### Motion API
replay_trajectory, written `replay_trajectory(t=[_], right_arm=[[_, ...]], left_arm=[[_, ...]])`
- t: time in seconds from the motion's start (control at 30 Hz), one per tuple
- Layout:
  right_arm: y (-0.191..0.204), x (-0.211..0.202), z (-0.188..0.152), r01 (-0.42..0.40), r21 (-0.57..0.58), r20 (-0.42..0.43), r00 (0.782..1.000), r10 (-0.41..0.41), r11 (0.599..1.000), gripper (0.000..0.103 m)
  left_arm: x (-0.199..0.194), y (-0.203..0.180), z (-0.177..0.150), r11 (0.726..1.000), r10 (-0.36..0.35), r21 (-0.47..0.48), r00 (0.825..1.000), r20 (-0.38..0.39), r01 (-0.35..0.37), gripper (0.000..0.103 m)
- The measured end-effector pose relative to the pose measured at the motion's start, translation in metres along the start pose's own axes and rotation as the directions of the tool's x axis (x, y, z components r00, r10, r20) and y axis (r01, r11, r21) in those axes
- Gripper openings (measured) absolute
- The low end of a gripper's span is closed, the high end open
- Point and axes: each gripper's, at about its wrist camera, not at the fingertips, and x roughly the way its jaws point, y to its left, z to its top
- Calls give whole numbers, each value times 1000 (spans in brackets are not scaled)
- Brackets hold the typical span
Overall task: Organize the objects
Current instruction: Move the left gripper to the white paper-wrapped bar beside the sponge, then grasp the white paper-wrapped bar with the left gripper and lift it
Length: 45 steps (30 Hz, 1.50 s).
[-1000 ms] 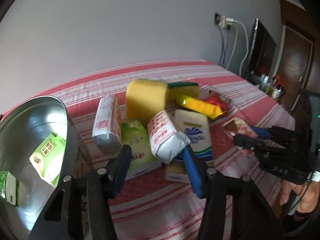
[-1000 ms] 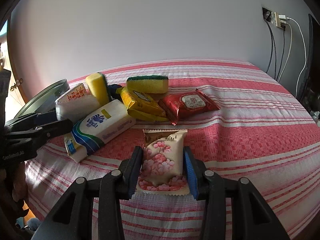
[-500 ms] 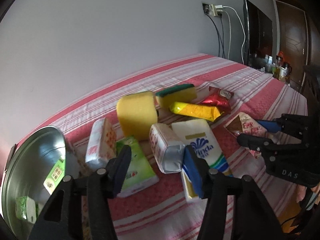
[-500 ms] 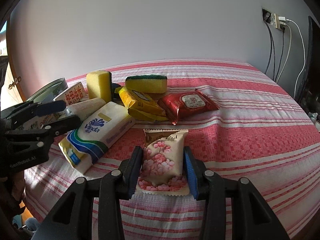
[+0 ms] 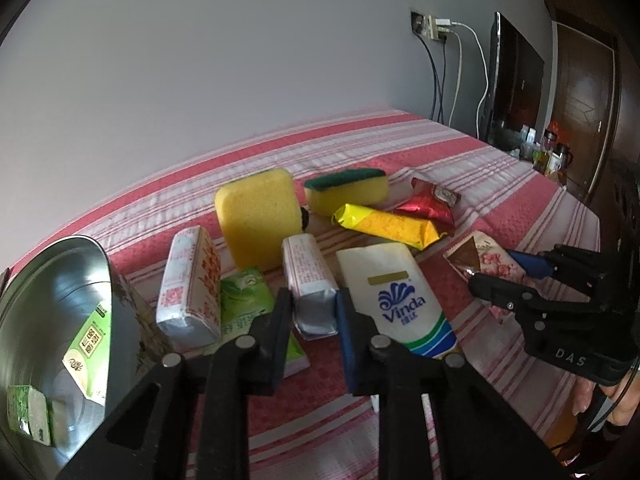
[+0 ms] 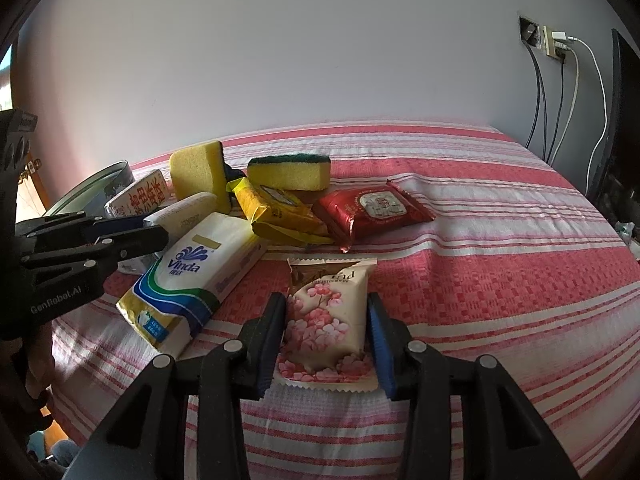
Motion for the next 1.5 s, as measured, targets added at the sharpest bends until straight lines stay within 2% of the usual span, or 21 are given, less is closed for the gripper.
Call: replay_trajectory(t=[0.67, 1.07, 1.3, 1.47, 1.5], right_arm=[[7, -12, -4, 41, -42, 84, 996, -37, 998, 41], [10, -19, -9, 60, -60, 145, 988, -51, 996, 41], [10, -19, -9, 59, -60, 150, 987, -50, 996, 41], [9, -20, -9, 54, -57, 151, 988, -45, 997, 41], [9, -20, -9, 52, -56, 151, 988, -43, 997, 41]], left_arm=[[-20, 13, -1, 997, 28, -70, 994, 105, -21, 17], [-31, 10, -3, 997, 51, -66, 986, 160, -41, 10], [-29, 7, -2, 999, 33, -48, 989, 147, -26, 10], [-21, 7, -1, 998, 43, -49, 994, 105, -38, 16], [-16, 9, -1, 998, 44, -56, 996, 82, -40, 21]])
